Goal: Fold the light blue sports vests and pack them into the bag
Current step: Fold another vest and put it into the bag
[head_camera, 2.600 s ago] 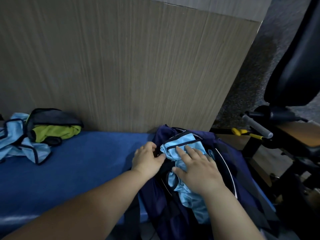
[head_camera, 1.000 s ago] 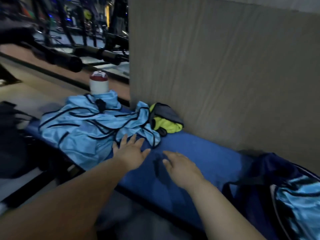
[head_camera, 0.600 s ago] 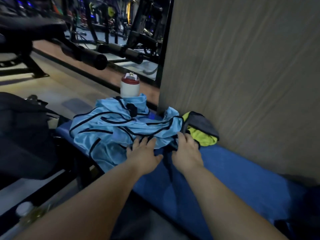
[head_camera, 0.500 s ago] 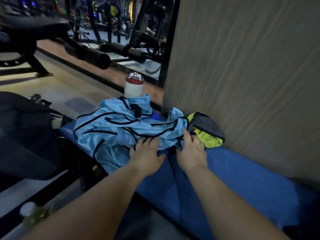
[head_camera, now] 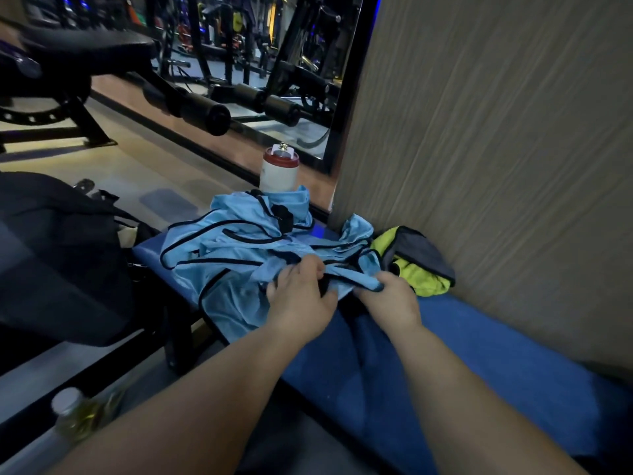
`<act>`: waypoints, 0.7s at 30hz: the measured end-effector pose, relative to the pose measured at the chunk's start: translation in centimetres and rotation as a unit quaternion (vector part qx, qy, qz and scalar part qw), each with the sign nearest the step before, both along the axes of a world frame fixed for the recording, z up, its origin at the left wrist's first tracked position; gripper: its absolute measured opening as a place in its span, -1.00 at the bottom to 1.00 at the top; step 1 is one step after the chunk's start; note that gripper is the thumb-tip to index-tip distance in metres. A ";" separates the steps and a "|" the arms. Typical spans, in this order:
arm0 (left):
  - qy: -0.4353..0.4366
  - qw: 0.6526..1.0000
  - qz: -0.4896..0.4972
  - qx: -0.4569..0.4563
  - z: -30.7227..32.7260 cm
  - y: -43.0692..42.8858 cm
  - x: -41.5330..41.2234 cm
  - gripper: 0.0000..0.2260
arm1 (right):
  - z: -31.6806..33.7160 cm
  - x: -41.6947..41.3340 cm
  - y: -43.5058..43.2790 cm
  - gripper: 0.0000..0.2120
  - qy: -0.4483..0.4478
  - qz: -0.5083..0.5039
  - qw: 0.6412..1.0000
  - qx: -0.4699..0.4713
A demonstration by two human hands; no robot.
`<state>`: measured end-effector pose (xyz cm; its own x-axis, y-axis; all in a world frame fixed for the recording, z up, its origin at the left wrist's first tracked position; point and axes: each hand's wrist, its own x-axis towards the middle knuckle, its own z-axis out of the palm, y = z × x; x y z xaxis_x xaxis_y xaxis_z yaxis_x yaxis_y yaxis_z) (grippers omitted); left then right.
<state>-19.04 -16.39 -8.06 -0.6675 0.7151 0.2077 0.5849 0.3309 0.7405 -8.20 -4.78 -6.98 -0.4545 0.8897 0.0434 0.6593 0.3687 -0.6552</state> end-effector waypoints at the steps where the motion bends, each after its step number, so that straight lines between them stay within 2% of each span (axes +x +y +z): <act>1: -0.003 1.000 0.014 0.020 0.3 0.0 0.0 -0.73 | 0.4 0.9 -0.2 -0.91 0.058 -0.021 0.998 -0.027; 3: -0.009 0.999 0.030 0.044 0.6 0.0 0.1 -0.70 | 1.1 3.0 -0.3 -0.86 0.158 -0.067 0.983 -0.069; 6: -0.019 0.999 0.019 0.037 0.9 0.2 0.9 -0.64 | 2.4 6.5 -0.1 -0.93 0.290 -0.137 0.942 -0.102; 12: 0.030 0.994 -0.103 -0.032 1.0 1.1 3.5 -0.53 | 6.6 13.2 -0.6 -0.84 0.513 -0.181 0.832 -0.110; 16: 0.052 0.977 -0.203 -0.037 1.1 2.0 6.4 -0.52 | 9.2 18.8 -1.3 -0.82 0.578 -0.188 0.790 -0.081; 21: 0.118 0.955 -0.264 -0.065 1.0 3.3 8.8 -0.68 | 11.5 26.2 -1.4 -0.76 0.579 -0.232 0.782 -0.009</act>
